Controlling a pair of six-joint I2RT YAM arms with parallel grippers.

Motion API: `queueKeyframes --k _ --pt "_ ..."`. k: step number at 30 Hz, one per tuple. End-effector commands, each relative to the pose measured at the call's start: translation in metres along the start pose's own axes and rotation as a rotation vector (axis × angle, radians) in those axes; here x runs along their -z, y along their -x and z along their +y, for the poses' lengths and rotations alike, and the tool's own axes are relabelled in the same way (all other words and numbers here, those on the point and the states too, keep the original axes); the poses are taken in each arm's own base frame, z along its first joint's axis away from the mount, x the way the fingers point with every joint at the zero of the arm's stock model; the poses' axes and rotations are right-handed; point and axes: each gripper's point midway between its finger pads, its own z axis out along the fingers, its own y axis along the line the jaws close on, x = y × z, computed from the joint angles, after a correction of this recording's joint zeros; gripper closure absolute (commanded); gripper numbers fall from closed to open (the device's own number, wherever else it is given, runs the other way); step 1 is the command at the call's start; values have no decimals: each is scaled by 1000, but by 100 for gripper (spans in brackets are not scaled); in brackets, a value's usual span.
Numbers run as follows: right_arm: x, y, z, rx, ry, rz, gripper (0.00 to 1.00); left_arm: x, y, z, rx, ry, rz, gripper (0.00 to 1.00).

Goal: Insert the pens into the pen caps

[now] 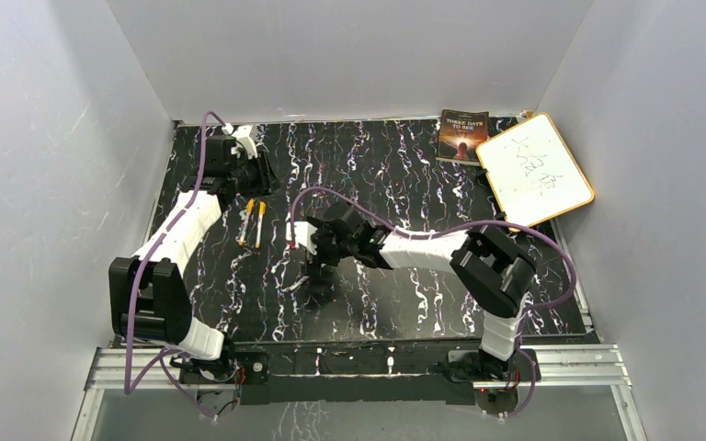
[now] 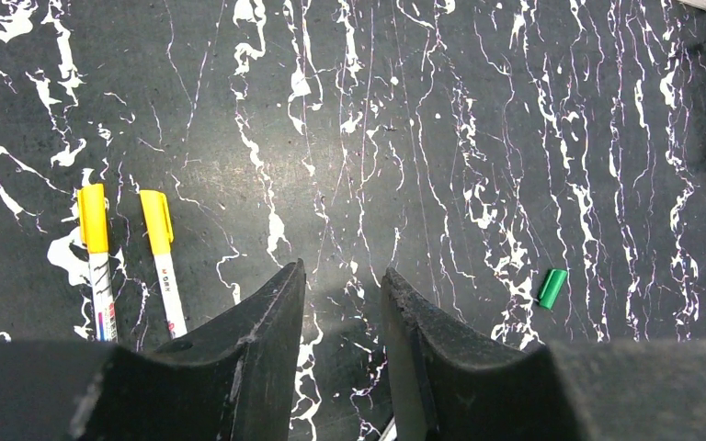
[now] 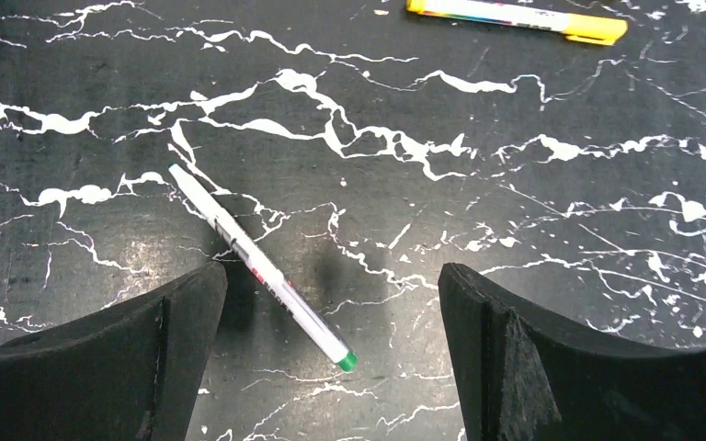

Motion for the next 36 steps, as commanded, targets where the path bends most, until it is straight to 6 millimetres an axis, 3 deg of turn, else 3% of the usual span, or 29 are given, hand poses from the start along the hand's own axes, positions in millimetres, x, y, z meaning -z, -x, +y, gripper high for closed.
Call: queueKeyframes --k 1,11,15,18,19,22,27,36 --pt "-10 3 8 30 83 -9 16 3 1 -2 -18 -15 -5 67" --pt "-19 -17 18 30 166 62 20 4 1 -2 -26 -17 -5 69" --pt "-25 -37 22 -3 192 134 40 4 2 -6 -29 -39 -8 72" --pt "-29 -47 27 -36 228 153 62 6 2 -5 -32 -36 -11 72" --pt "-28 -49 28 -41 234 159 75 6 2 -6 -33 -39 -11 72" --pt "-21 -53 28 -60 226 169 89 5 2 -8 -32 -52 -10 72" --pt "-16 -46 22 -97 198 152 100 4 3 -10 -31 -59 -13 72" --pt "1 -45 -23 -325 14 121 100 5 5 -7 -21 -41 -19 72"
